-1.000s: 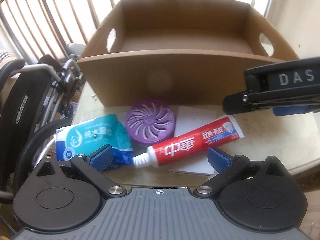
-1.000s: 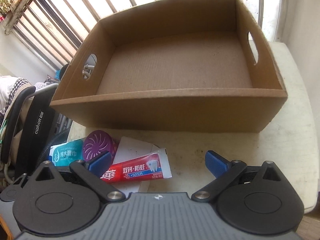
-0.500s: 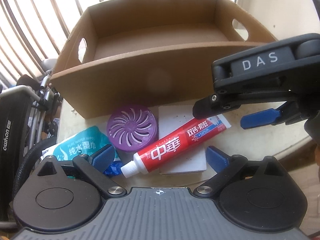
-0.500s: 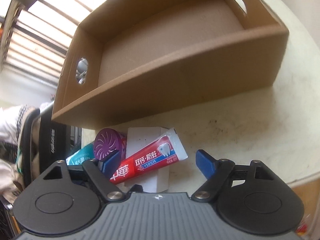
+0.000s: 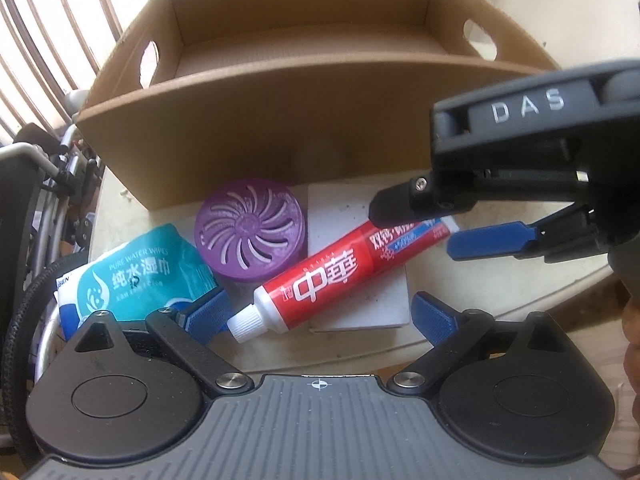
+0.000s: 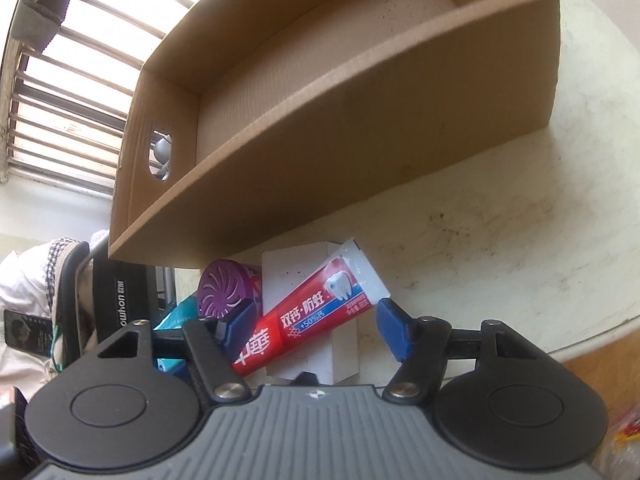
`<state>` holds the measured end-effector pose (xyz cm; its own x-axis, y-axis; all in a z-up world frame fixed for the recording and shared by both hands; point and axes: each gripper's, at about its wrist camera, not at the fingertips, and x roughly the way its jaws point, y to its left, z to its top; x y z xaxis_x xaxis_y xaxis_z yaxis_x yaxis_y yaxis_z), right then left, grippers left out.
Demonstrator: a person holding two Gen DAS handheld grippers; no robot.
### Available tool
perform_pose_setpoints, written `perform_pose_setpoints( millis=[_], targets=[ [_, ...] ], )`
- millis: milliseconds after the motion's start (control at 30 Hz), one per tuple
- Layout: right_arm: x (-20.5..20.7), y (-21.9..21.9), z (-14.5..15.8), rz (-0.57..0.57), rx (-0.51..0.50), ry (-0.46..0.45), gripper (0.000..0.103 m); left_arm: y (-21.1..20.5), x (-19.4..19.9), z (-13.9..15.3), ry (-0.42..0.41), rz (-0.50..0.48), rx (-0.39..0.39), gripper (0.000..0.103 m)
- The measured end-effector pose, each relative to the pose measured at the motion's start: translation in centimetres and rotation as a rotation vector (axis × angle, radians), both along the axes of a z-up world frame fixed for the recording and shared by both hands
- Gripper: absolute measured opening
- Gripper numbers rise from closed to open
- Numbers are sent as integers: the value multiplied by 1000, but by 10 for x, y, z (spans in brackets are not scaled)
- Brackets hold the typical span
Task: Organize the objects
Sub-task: 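Lower the right gripper around the toothpaste tube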
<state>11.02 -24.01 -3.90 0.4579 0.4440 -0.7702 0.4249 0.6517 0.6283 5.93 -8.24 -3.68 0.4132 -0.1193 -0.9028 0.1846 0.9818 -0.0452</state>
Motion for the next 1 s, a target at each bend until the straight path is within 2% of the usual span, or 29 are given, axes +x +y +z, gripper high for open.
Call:
perform_pose_setpoints(
  millis=[100,300,533,667,833,867,1000],
  targets=[
    [1,0,-5,-13,36,13,66,1,-2,0,-2,7,-11,98],
    [3,-2,-7,-25,43,7,65,4,-3,-2,10,20,-31,98],
    [3,-5,-16,-52,81,13,46,6,-6,-7,32,30,-47,98],
    [4,-7,-17,-54,81,11,40,7,-4,-7,38,32,-52,96],
    [7,-7,-17,-45,73,7,37,8,-3,-5,42,40,-67,92],
    [7,-7,-17,-40,69,5,38,8,-4,-4,42,107,-86,91],
    [11,-6,-14,-14,45,-6,37,9,-7,-4,50,111,-103,90]
  ],
)
